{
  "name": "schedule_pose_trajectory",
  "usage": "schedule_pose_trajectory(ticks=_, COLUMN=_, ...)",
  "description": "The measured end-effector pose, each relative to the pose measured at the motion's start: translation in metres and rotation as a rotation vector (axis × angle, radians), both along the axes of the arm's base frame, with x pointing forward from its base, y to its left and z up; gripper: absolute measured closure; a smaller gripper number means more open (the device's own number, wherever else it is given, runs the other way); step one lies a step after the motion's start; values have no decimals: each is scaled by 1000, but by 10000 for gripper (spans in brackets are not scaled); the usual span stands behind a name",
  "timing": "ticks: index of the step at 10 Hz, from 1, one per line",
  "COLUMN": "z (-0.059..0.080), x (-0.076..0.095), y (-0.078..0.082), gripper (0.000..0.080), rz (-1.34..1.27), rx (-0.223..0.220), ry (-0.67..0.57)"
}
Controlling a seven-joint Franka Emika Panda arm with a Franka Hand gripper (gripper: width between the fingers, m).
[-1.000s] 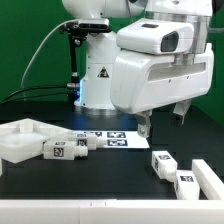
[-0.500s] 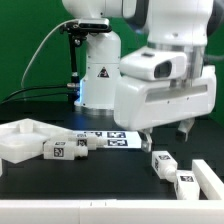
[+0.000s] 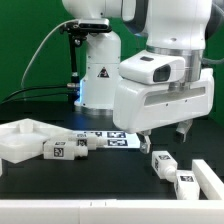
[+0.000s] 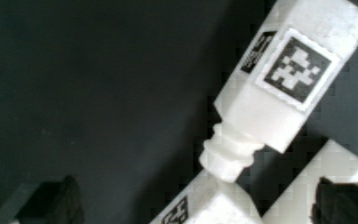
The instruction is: Assemble square table
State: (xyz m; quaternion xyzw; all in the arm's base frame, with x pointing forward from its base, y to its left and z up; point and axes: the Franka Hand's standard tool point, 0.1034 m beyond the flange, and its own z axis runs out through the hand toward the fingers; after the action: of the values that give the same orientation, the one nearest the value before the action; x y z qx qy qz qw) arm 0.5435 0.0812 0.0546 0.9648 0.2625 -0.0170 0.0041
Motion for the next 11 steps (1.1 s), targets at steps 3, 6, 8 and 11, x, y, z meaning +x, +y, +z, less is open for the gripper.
schedule_pose_trajectory(ticks=3, z=-37, x=-31, y=4, gripper=150, rz=-48, rx=9, ry=22)
schedule_pose_trajectory(ticks=6, z=-42, x=-29, y=4, gripper=259, rz=-33, rx=16, ry=11)
schedule_pose_trajectory(ticks=8, z=-42, x=-30, y=4, gripper=392, rz=-33, rx=16, ry=11)
schedule_pose_trajectory(ticks=11, z=-41, x=-32, y=3, gripper=517, rz=-41, rx=15, ry=13)
